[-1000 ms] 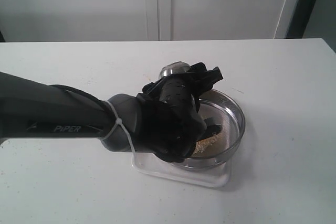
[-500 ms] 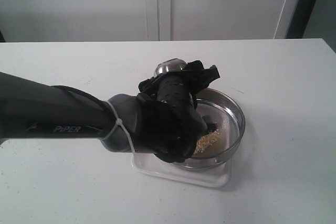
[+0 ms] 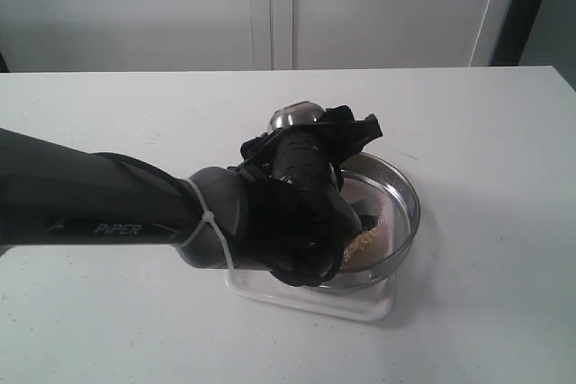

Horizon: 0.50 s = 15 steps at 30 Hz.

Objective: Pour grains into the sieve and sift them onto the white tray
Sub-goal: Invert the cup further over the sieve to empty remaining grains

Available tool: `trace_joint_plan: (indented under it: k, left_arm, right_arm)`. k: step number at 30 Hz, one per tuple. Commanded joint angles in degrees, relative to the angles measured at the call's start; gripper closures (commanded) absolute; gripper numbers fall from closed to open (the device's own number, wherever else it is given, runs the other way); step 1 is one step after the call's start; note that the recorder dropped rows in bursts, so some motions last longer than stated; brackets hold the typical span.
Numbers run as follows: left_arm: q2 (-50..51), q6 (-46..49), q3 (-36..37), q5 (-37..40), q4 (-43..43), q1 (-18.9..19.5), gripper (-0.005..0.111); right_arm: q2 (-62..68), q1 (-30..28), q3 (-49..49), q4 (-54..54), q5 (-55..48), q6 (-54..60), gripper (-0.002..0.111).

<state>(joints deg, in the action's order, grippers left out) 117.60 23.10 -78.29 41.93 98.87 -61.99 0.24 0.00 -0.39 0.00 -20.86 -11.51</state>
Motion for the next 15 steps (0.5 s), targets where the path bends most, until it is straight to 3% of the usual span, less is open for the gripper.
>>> trace_joint_plan:
  k: [1, 12, 15]
  left_arm:
    - [-0.95, -0.41, -0.15, 1.73, 1.08, -0.4, 0.107]
    - [-0.95, -8.26, -0.15, 2.8, 1.08, -0.4, 0.107]
    - [-0.95, -18.95, -0.15, 2.32, 1.08, -0.4, 0.107]
  right_arm:
    - [-0.24, 0.07, 0.39, 0.0, 0.82, -0.12, 0.108]
    - [-0.24, 0.07, 0.39, 0.0, 0.82, -0.12, 0.108]
    - [-0.24, 0.07, 0.39, 0.0, 0.82, -0.12, 0.108]
